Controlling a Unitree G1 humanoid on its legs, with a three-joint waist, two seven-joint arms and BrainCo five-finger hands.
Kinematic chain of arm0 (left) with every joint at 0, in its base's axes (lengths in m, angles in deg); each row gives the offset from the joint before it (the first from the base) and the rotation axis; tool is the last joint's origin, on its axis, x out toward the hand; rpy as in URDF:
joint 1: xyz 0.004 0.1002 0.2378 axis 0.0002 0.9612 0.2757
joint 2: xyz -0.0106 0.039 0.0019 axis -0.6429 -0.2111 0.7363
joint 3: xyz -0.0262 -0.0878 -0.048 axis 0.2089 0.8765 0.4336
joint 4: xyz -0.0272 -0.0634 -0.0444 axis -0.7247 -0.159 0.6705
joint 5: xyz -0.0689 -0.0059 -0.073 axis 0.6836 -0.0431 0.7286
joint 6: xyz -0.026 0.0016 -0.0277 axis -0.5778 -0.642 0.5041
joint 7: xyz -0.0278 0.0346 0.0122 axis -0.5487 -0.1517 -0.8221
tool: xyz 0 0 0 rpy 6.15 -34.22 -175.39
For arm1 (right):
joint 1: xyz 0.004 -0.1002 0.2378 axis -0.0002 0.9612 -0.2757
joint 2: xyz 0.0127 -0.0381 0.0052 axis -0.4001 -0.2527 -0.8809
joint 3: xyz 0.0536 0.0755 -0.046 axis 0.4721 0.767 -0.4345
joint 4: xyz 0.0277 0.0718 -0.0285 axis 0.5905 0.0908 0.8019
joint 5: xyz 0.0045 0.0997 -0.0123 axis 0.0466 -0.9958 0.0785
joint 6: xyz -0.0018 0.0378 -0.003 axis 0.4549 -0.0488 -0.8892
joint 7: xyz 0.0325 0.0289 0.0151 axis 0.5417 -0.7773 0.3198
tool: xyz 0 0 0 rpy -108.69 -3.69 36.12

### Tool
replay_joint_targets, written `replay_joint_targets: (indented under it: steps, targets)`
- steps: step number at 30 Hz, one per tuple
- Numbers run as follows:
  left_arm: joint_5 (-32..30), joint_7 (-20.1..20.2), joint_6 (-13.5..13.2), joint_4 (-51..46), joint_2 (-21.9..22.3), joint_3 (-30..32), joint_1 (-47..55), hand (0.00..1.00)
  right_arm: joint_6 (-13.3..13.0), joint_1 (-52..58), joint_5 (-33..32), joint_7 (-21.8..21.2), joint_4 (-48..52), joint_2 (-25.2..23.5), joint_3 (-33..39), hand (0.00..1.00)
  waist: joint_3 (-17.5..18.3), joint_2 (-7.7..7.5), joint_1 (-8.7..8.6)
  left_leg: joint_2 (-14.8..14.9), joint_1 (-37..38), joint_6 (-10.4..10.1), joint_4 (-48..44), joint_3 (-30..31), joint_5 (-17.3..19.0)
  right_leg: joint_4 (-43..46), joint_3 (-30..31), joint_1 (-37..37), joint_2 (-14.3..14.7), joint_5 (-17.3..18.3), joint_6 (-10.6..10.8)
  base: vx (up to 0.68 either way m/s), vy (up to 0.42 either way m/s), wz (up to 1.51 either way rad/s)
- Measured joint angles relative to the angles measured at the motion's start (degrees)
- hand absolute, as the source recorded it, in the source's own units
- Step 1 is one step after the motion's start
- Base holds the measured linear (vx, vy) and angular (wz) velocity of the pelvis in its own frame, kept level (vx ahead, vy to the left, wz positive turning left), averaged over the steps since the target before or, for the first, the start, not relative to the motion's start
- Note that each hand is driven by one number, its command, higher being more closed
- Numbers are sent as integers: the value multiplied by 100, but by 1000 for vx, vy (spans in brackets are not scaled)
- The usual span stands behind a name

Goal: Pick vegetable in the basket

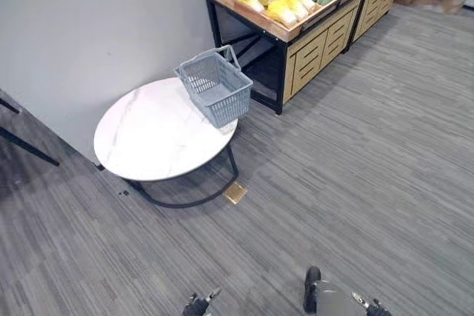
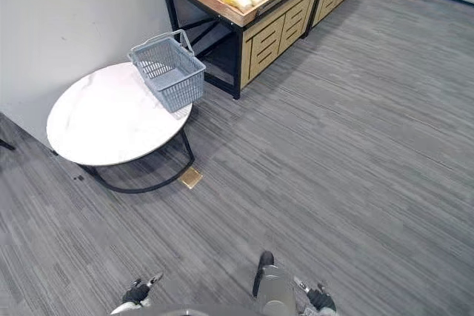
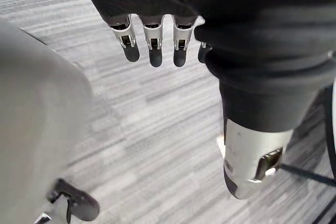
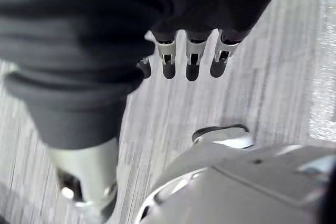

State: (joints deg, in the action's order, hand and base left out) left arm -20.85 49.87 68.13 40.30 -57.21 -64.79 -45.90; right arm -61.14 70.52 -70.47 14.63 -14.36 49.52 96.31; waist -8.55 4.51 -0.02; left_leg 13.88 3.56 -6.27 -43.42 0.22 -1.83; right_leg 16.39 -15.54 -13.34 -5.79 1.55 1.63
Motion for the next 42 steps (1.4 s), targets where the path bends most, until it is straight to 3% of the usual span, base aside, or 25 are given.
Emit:
replay_joint_targets:
  steps: [1, 5, 7, 9, 10, 11, 12, 13, 14, 16, 18, 21, 22, 23, 24, 26, 27, 29, 31, 32, 33, 35, 37, 40, 42]
  targets:
    - [13, 6, -4, -38, -9, 1, -21, 0, 0, -25, 0, 16, -51, 23, -53, 0, -33, 17, 36, 133, -358, -163, -962, -130, -55, -282, -32, 534, 101, 9, -10, 844, -295, 5]
    - [55, 13, -35, -267, -94, -28, -33, 0, -2, -130, -10, 34, -91, -84, -272, 0, -89, -154, 133, 165, -1308, 75, -1868, -944, 858, -1226, -39, 1987, 118, 119, -45, 529, -149, -5]
    - [96, 12, -110, -389, -96, -73, -60, 0, 18, -311, -34, 20, -121, -144, -285, 0, -103, -133, 213, 134, -2015, 79, -1166, -1235, 1237, -1579, -110, 2343, 105, 273, 132, 450, 8, -9]
    - [111, -5, -142, -424, -141, -90, -59, 0, 8, -307, -62, 22, -82, -232, -350, 0, -124, -178, 227, -38, -2165, 180, 247, -1557, 1272, -1667, -226, 2603, -35, 447, 327, 421, 129, 13]
    - [109, -45, -143, -418, -146, -162, -45, 0, 9, -234, -80, 31, -65, -257, -389, 0, -121, -181, 231, -244, -2115, 354, 1761, -1698, 1017, -1674, -315, 2823, -138, 724, 456, 357, 169, 21]
    - [106, -60, -142, -413, -140, -175, -34, 0, 5, -229, -70, 41, -52, -251, -399, 0, -122, -156, 229, -294, -2077, 389, 2319, -1705, 871, -1668, -334, 2896, -147, 823, 524, 470, 242, 16]
    - [115, -64, -143, -419, -155, -144, -29, 0, 12, -221, -61, 74, -51, -260, -456, 0, -119, -199, 286, -375, -2032, 566, 2558, -1727, 243, -1663, -324, 3008, -212, 947, 581, 484, 228, 17]
    - [92, -65, -143, -436, -260, -143, -50, 0, 8, -223, -57, 117, -54, -345, -643, 0, -34, -367, 327, -630, -2055, 721, 2552, -1836, 340, -1667, -269, 3050, -378, 1043, 425, 581, 230, 24]
    - [89, -65, -147, -435, -368, -156, -57, 0, -1, -279, -42, 116, -100, -418, -794, 0, 23, -569, 329, -743, -2164, 826, 2437, -1856, 509, -1670, -182, 2959, -466, 855, 339, 486, 164, 28]
    - [24, -66, -97, -230, -515, -151, -39, 0, -7, -321, -3, 114, -110, -494, -812, 0, 24, -633, 366, -833, -2105, 966, 2313, -1871, 647, -1531, 53, 2955, -561, 368, 497, 477, 204, 22]
    - [-8, -74, 11, 22, -584, -176, 54, 0, -8, -273, 50, 125, -122, -490, -687, 0, 52, -654, 356, -1017, -1682, 1060, 2574, -1919, 794, -548, 315, 2695, -756, 168, 621, 550, 287, 21]
    - [-173, -108, 157, 101, -701, -463, 250, 0, -9, -242, 211, 128, -137, -471, -400, 0, 48, -693, 316, -1273, -813, 1051, 3140, -1735, 970, 2732, 854, 1440, -1093, -509, 1212, 350, 147, 30]
    - [-181, -114, 195, 98, -762, -595, 300, 0, -13, -241, 218, 132, -135, -446, -371, 0, 32, -689, 236, -1348, -437, 1043, 3293, -1602, 1010, 3752, 800, 1055, -1154, -466, 1155, 489, 124, 50]
    - [-178, -123, 212, 99, -784, -642, 326, 0, -11, -241, 219, 132, -110, -440, -372, 0, 27, -705, 201, -1384, -222, 1040, 3404, -1511, 1013, 4104, 708, 906, -1156, -371, 1089, 551, 71, 77]
    - [-177, -134, 231, 91, -828, -744, 328, 0, -22, -249, 252, 134, -89, -408, -371, 0, 13, -723, 171, -1422, 314, 1021, 3725, -1344, 1014, 4376, 351, 625, -1165, 132, 870, 356, 12, 64]
    - [-172, -139, 228, 86, -824, -734, 275, 0, -26, -281, 277, 134, -86, -398, -334, 0, 13, -721, 167, -1418, 566, 986, 3865, -1184, 1031, 3925, 89, 391, -1170, 543, 705, 376, -74, 75]
    - [-144, -191, 220, 83, -784, -673, 215, 0, -47, -288, 269, 135, -91, -409, -157, 0, 7, -712, 161, -1388, 659, 901, 3918, -890, 1081, 2817, -22, 229, -1132, 742, 535, 394, -213, 108]
    - [-115, -252, 214, 77, -698, -459, 188, 0, -52, -278, 273, 147, -101, -414, -113, 0, 5, -685, 167, -1214, 658, 724, 3896, -467, 1186, 677, 287, 365, -886, 627, 555, 317, -299, 109]
    - [-113, -248, 186, 70, -637, -157, 213, 0, -26, -272, 284, 140, -110, -447, -107, 0, 28, -733, 190, -1059, 588, 447, 3802, -112, 1361, -614, 798, 487, -832, 82, 536, 248, -341, 80]
    - [-112, -242, 163, 62, -630, -40, 237, 0, -5, -260, 288, 138, -114, -473, -111, 0, 52, -784, 193, -1036, 552, 349, 3745, -30, 1439, -773, 924, 508, -851, -55, 546, 329, -550, 75]
    - [-112, -240, 132, 29, -633, 180, 303, 0, 21, -223, 332, 135, -118, -538, -146, 0, 107, -953, 222, -1001, 577, 163, 3692, 97, 1577, -851, 941, 579, -935, -546, 821, 257, -456, 65]
    - [-128, -225, 149, 99, -432, 328, 379, 0, 29, -220, 491, 133, -116, -386, -170, 0, 204, -635, 221, -524, 557, -27, 3742, -12, 1420, -683, 418, 675, -597, -281, 646, 285, -429, 71]
    - [-125, -227, 117, 130, -302, 350, 425, 0, 33, -238, 514, 125, -145, -304, -176, 0, 252, -446, 225, -270, 590, -182, 4040, -103, 1097, -707, 141, 784, -405, -173, 511, 249, -323, 63]
    - [26, -173, 113, 260, -261, 503, 429, 0, 24, -340, 622, 117, -315, -255, -223, 0, 272, -413, 237, -141, 562, -277, 4242, -105, 645, -906, -150, 940, -251, -120, 418, 148, -257, 43]
    - [110, -140, 114, 265, -236, 552, 474, 0, 26, -362, 620, 131, -336, -246, -300, 0, 268, -436, 235, -110, 411, -271, 3985, -99, 616, -1031, -311, 1123, -234, -95, 382, 52, -173, 40]
